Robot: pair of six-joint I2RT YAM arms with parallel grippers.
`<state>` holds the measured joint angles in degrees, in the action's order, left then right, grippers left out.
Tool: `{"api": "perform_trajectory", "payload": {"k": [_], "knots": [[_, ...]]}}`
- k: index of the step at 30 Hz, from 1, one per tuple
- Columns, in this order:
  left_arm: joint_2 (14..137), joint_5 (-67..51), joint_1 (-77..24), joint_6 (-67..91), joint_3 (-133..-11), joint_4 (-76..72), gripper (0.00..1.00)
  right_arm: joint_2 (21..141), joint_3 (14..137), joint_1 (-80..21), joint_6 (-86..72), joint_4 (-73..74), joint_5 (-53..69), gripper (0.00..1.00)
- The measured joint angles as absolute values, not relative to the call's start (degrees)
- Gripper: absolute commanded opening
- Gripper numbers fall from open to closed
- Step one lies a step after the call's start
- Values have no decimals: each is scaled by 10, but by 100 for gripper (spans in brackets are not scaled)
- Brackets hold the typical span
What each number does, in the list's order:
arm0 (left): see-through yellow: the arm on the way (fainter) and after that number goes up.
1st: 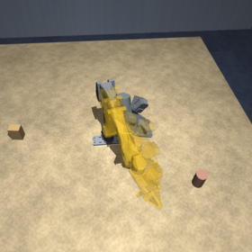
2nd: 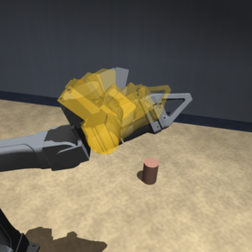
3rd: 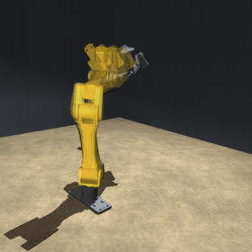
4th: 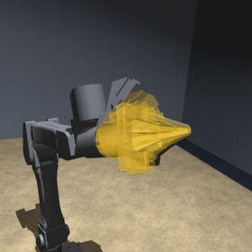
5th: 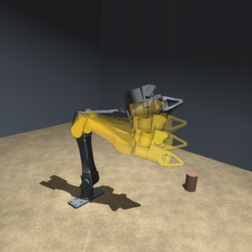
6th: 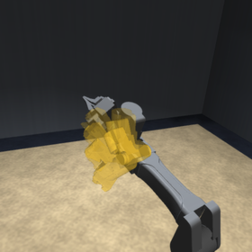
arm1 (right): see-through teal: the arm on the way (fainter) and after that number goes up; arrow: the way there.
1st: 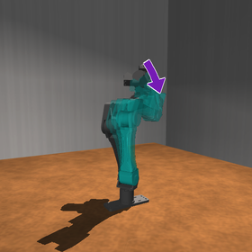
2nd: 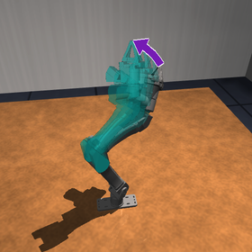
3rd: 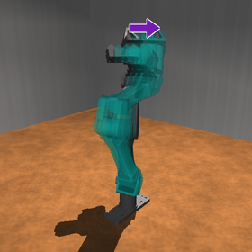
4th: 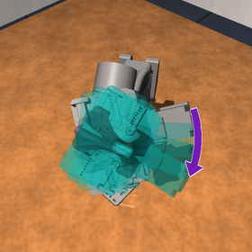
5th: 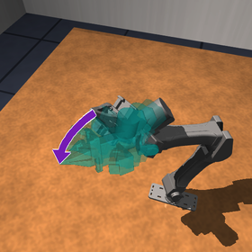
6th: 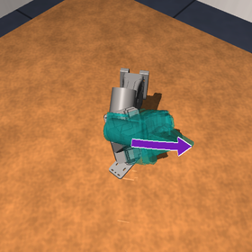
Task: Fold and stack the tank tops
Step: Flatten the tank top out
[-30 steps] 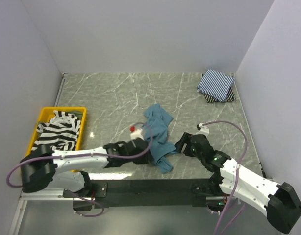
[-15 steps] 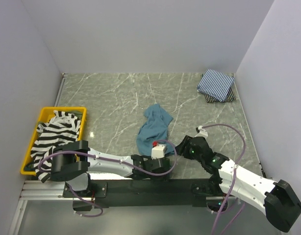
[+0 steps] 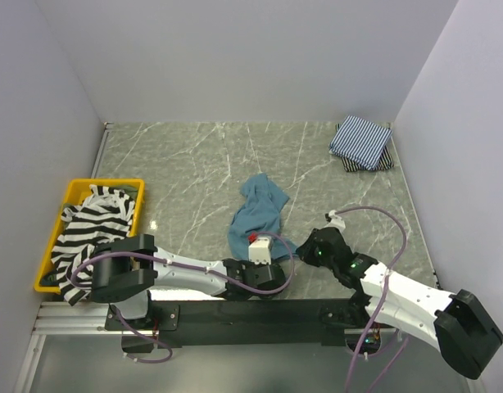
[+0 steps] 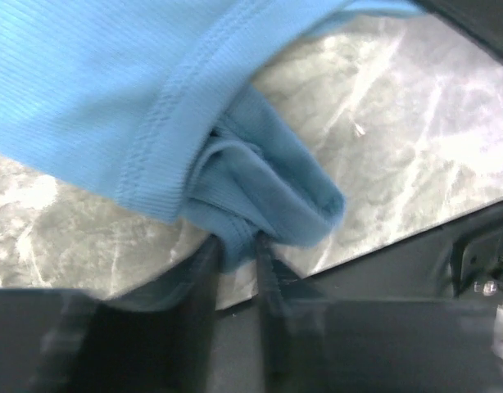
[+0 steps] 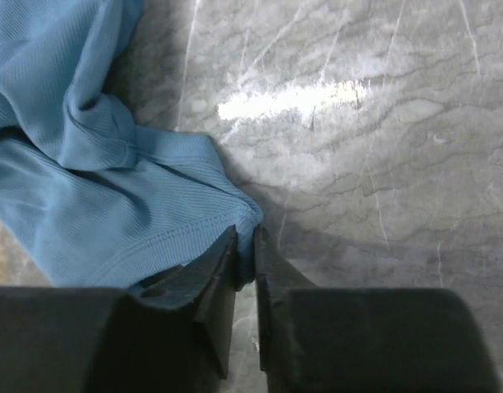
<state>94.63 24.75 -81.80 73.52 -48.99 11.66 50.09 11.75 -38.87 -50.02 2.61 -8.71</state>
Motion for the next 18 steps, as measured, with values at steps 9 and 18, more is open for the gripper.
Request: {"api": "perform_trajectory", "payload": {"k": [9,18], "knots": [[824,322,-818,743,-495,240,1,399,243,-390,-478,158,-164,0],[518,490,-818,657,-735,382,1,330,583,-390,-318,206,-290,0]]}}
